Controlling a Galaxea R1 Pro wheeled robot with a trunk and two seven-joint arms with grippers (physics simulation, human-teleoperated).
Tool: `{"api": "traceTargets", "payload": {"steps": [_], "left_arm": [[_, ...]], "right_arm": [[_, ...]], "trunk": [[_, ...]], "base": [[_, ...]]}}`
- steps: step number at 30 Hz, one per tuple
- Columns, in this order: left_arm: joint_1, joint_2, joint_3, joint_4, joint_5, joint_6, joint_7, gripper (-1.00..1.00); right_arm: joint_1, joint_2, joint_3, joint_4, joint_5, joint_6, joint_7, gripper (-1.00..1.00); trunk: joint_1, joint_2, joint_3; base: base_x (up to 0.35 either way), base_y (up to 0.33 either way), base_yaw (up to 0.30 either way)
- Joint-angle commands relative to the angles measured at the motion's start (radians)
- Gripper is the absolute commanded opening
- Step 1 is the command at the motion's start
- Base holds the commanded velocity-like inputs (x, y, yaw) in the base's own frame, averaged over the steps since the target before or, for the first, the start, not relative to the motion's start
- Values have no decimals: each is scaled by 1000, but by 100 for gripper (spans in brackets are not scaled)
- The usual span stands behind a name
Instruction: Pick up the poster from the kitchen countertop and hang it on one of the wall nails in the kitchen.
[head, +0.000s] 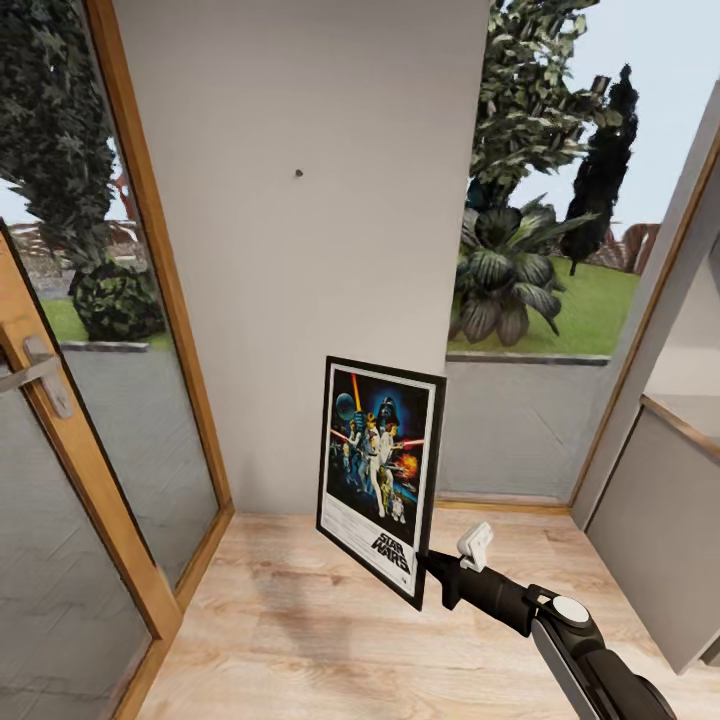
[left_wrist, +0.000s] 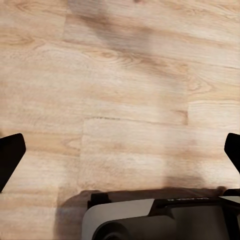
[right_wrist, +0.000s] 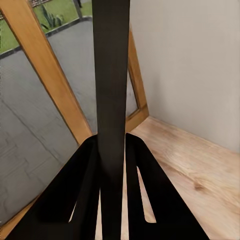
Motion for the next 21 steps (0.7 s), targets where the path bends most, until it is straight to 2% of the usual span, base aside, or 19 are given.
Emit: {"api": "traceTargets", "payload": {"steps": [1,8,12,13,14,21], "left_arm": [[0,0,3,-1,0,-1,-5,100],[0,0,3,-1,-1,-1,-6,100],[0,-1,3,-1,-2,-1,-8,100],[0,-1,3,-2,-2,-2,-8,100],[0,-1,3,-2,-2,-2,-9,100],[0,0,3,-2,-2,-2,-9,100]], "right_arm": [[-1,-1,1,-1,-13,11,3,-100],[-2,-1,1,-12,-18,17,10,-100],[-17,1,4,-41,-21,61,12,-100],[-27,2,4,-54,-21,75,12,-100],[-102,9,5,-86,-22,205,18,-100],[-182,16,5,-92,-22,256,40,-100]], "trunk": [[1,-2,-2],[1,-2,-2],[1,-2,-2],[1,-2,-2],[1,-2,-2],[1,-2,-2]], "base": [[8,41,0],[2,9,0],[0,0,0],[0,0,0],[0,0,0],[0,0,0]]}}
